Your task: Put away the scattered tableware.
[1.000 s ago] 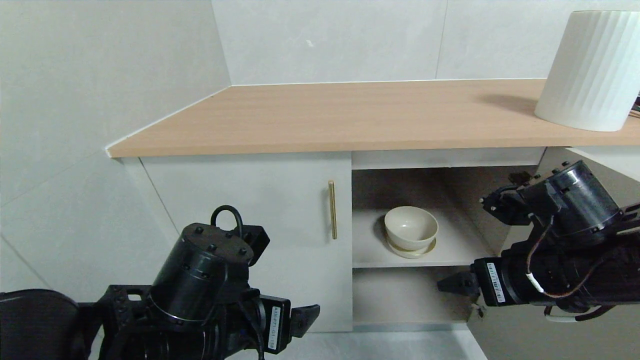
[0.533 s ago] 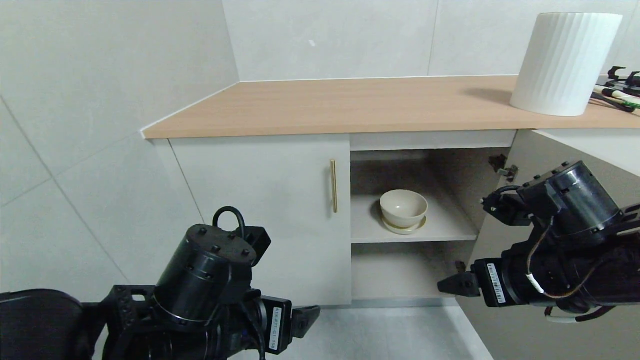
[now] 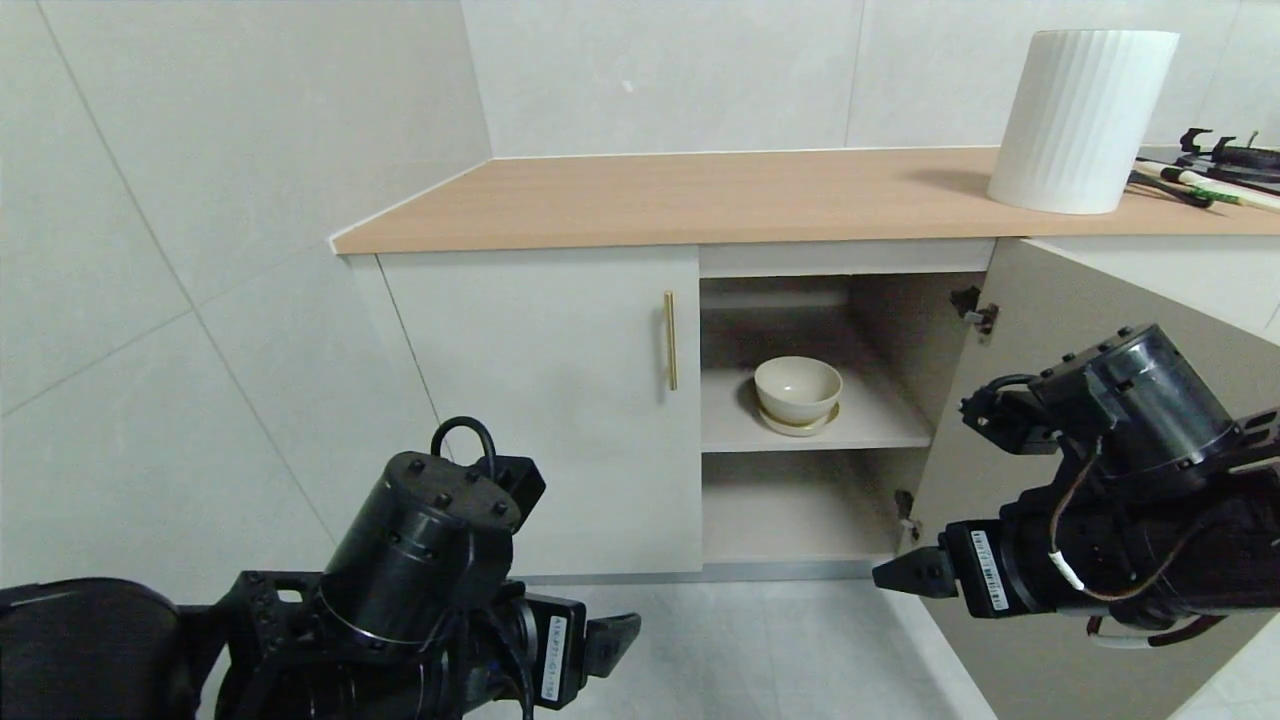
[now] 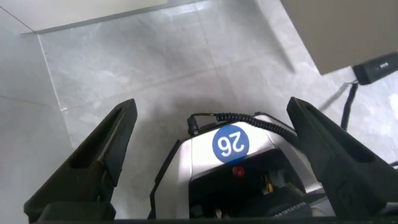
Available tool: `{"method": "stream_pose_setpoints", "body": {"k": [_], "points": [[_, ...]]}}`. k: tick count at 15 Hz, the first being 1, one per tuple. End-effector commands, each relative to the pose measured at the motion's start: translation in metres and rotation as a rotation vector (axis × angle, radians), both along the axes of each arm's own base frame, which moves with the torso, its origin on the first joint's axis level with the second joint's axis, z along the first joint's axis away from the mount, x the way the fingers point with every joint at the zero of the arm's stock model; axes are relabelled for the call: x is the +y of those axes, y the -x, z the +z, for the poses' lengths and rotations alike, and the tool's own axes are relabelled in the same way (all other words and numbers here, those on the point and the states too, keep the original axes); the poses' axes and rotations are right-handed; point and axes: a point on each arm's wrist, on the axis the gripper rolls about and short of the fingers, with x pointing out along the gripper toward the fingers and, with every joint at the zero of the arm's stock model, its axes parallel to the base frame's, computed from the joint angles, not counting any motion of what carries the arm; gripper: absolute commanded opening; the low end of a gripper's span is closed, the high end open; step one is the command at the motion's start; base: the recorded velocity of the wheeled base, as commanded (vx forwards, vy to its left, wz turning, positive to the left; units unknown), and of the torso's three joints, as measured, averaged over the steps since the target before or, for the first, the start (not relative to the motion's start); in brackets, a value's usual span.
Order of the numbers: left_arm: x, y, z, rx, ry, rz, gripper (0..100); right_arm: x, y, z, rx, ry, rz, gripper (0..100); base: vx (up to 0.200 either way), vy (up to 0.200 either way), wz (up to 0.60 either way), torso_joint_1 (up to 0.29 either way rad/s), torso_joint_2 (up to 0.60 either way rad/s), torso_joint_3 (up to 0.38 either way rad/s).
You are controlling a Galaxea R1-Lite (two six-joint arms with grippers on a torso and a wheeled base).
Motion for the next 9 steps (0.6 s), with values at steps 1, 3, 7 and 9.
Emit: {"method": "stream_pose_setpoints", "body": {"k": [1,3,7,9], "points": [[-0.0004,-0.0001,-0.0005,0.002,0.0,0.001,100,0.0006,-0.0006,-0.0011,0.003,0.004,0.001,100,0.0,0.0,0.0,0.0,0.0,0.0],[-0.0006,-0.0003,-0.0009,0.003,-0.001,0.001,100,0.0005,-0.0005,-0.0015,0.004,0.005,0.001,100,0.0,0.0,0.0,0.0,0.0,0.0],[-0.0013,-0.001,-0.0028,0.007,-0.008,0.001,100,-0.0004,0.0014,-0.002,-0.001,0.018,0.017,100,0.0,-0.05,0.0,0.003,0.0,0.001],[-0.0014,-0.001,-0.0053,0.005,-0.028,0.004,100,-0.0011,0.0023,-0.0022,0.0,0.021,0.02,100,0.0,-0.2,0.0,0.0,0.0,0.007]]}}
